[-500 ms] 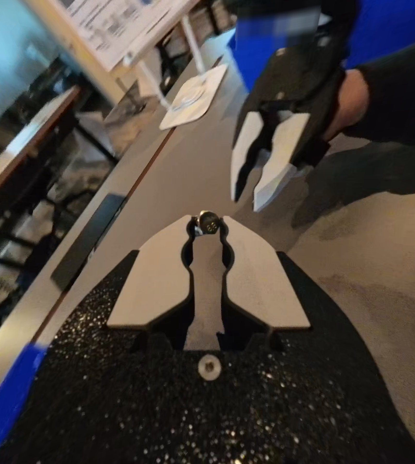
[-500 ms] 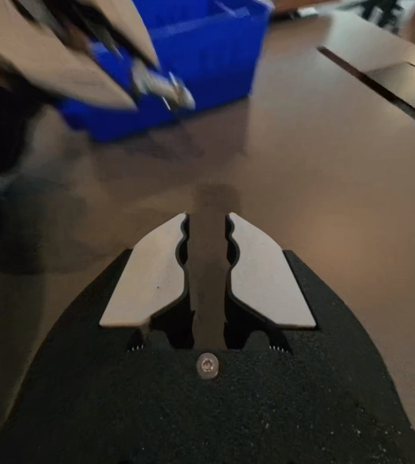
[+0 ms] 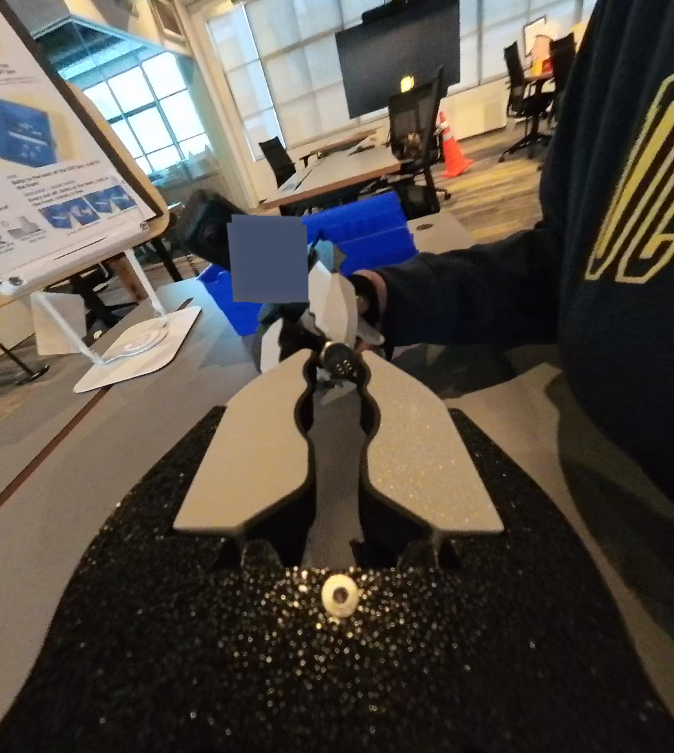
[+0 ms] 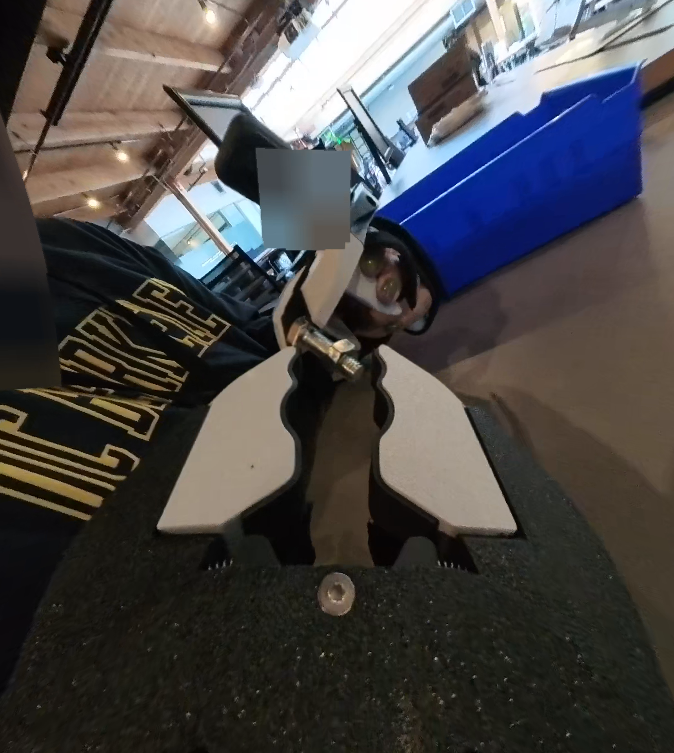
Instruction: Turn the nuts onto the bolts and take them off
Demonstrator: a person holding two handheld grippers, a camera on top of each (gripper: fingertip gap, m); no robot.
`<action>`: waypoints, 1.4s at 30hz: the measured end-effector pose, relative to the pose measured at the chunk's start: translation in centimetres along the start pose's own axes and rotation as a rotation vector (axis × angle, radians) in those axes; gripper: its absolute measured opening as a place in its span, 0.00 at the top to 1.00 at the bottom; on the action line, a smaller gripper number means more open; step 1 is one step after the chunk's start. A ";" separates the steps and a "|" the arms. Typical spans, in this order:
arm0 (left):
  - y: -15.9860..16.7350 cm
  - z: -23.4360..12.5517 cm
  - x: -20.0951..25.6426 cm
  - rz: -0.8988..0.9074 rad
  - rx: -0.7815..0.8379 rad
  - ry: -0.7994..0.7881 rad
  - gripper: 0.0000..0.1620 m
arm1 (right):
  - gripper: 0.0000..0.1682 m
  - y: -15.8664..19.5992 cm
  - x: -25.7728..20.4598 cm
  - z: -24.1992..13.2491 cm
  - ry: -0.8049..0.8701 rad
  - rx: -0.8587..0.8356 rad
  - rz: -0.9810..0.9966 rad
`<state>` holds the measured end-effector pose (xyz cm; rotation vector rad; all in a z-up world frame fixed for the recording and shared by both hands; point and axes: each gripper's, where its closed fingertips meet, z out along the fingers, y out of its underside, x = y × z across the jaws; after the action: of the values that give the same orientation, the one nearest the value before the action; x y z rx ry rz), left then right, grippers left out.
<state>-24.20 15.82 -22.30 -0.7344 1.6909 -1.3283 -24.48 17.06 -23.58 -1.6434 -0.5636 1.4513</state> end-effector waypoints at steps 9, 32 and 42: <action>1.7 0.0 -0.8 -0.114 -0.050 -0.002 0.86 | 0.88 1.0 1.8 -0.6 0.141 -0.072 -0.026; 12.0 2.0 -5.6 0.138 -0.723 -0.292 0.88 | 0.88 2.9 9.8 -4.3 0.862 -0.397 -0.351; 14.0 3.4 -6.3 0.195 -0.718 -0.183 0.89 | 0.70 4.1 9.8 -6.4 0.805 -0.421 -0.531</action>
<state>-17.51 23.27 -34.48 -1.0192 2.0300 -0.4782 -16.98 20.65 -32.78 -2.0090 -0.7717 0.2371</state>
